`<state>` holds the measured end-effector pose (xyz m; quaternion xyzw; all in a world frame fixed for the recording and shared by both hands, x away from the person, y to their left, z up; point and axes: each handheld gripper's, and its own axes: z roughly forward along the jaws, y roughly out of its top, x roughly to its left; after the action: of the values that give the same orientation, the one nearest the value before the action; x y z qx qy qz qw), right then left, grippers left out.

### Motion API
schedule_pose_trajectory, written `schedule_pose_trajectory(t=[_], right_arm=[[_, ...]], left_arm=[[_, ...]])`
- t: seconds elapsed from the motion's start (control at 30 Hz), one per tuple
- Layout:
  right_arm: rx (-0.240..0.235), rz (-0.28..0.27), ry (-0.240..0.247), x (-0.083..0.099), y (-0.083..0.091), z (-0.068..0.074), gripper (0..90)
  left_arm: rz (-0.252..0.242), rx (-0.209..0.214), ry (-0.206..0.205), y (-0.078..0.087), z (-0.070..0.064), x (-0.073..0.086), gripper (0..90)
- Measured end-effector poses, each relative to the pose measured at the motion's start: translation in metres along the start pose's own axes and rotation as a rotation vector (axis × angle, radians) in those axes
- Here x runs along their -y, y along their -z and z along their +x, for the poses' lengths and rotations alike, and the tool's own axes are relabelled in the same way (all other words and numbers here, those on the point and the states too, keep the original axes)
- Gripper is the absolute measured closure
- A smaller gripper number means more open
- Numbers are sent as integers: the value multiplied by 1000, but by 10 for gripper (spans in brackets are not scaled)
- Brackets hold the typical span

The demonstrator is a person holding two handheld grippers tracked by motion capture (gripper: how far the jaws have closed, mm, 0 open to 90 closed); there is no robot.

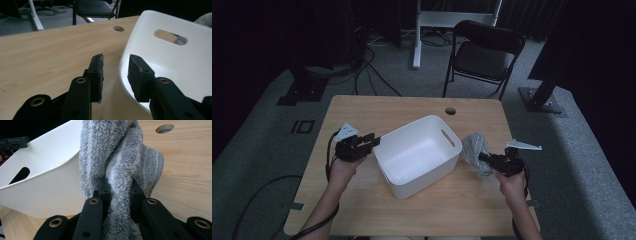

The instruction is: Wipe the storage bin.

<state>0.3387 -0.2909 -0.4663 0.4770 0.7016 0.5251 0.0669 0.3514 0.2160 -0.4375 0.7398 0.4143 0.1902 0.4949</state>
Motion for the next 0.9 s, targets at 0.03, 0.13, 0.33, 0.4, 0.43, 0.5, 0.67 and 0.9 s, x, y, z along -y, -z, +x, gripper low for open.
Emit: schedule_pose_trajectory(t=[0.03,0.13,0.33,0.4,0.43,0.5,0.67,0.9], right_arm=[[0,0,0,0,0,0,781],[-2,-1,5,-1,-1,2,781],[-1,-4,12,-2,1,5,781],[-3,-5,8,-2,1,4,781],[-2,-5,9,-2,1,4,781],[-2,-5,8,-1,1,4,781],[-1,-3,12,-1,1,4,781],[-5,-2,12,-1,0,5,781]], left_arm=[[10,-7,0,1,-2,1,599],[25,-22,6,2,-4,3,598],[14,8,48,-3,-7,8,587],[23,-4,22,-5,-12,7,639],[24,-25,10,-5,-14,6,653],[26,-53,10,-6,-15,4,715],[41,-70,-5,-9,-15,0,776],[44,-57,-4,-12,-11,-2,802]])
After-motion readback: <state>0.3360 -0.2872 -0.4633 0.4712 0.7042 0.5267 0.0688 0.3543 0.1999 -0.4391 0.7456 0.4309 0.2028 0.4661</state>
